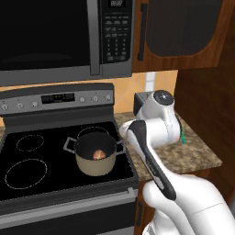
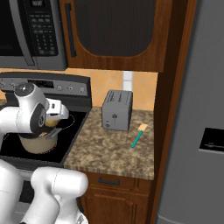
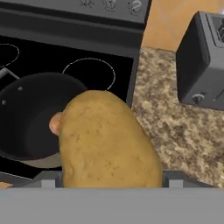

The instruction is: Put the onion and potato in the pot. Retrieve the spatula and lightly stir the vegetables in the pot.

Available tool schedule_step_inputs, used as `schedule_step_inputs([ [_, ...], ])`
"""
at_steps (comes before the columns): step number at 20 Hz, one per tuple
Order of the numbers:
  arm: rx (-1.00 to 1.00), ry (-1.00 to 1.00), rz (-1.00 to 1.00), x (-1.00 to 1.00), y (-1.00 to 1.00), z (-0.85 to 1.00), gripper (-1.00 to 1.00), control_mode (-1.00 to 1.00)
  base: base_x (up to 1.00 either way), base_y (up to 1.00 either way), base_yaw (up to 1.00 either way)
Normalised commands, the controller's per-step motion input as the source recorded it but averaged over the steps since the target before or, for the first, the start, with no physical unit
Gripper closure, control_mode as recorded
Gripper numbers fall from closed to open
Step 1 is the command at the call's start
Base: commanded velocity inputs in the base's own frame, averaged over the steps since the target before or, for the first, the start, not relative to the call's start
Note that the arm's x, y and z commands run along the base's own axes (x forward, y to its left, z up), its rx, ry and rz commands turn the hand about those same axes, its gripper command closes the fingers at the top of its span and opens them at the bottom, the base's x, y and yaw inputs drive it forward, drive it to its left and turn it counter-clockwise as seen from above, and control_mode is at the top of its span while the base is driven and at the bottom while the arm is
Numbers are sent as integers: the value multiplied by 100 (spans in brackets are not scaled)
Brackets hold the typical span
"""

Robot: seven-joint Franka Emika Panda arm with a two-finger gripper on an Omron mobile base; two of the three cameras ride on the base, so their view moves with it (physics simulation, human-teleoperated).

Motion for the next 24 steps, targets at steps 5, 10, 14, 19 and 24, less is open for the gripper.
schedule_step_inputs([
  [5, -1, 5, 9, 23, 100, -9, 100, -100, 0, 0, 0],
  [10, -4, 15, 4, 78, 92, -77, 100, -100, 0, 0, 0],
  [14, -7, 9, 0, 84, 54, -79, 100, -100, 0, 0, 0],
  [19, -1, 6, 0, 29, 22, -43, -100, -100, 0, 0, 0],
  [24, 0, 2, 0, 0, 0, -10, -100, -100, 0, 0, 0],
])
